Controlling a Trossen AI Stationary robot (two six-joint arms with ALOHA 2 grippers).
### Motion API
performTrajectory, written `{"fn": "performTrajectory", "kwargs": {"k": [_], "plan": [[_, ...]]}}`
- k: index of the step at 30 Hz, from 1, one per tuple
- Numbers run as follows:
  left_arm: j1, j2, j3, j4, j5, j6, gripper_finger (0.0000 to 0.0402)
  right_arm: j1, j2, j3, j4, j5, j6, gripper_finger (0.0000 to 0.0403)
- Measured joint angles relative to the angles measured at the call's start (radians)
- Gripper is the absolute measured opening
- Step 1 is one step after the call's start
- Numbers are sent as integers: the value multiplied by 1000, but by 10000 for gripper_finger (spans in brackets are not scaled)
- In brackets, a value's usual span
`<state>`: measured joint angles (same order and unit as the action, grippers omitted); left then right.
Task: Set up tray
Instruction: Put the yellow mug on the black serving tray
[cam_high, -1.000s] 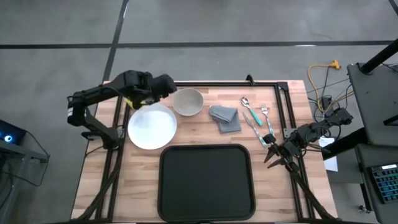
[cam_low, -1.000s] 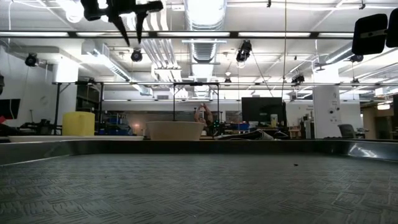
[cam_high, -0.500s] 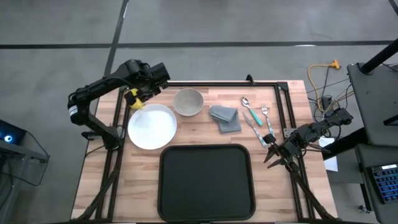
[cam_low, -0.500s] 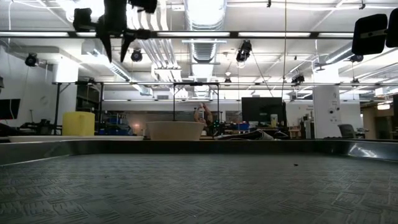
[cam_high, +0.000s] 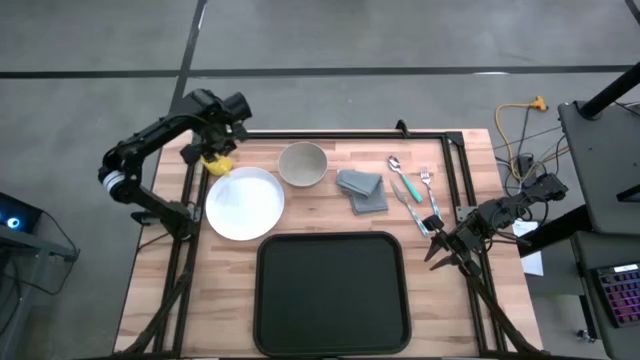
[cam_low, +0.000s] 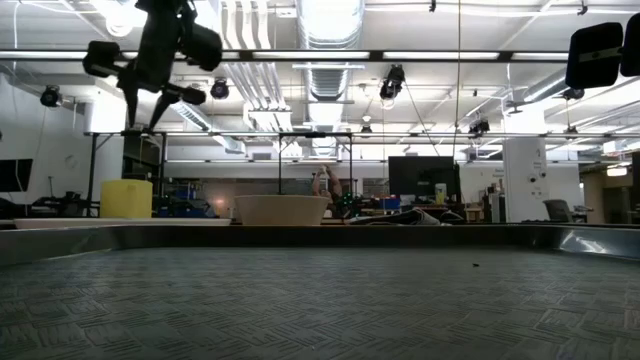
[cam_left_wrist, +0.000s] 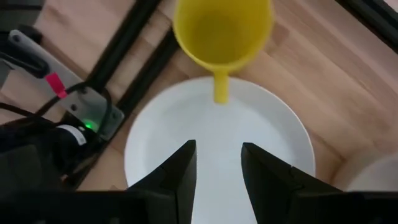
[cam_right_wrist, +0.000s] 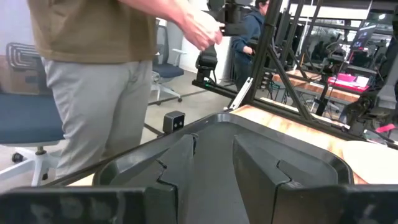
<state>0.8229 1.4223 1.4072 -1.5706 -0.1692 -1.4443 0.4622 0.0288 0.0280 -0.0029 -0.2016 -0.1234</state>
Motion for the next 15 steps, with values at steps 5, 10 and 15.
{"fn": "performTrajectory", "kwargs": {"k": [5,10,15], "plan": [[92,-24,-23,44,-1,38,108,0,0,0,0,0,0,100],[133,-24,-21,115,-23,57,108,0,0,0,0,0,0,100],[161,5,-25,146,-22,58,108,0,0,0,0,0,0,100]]}}
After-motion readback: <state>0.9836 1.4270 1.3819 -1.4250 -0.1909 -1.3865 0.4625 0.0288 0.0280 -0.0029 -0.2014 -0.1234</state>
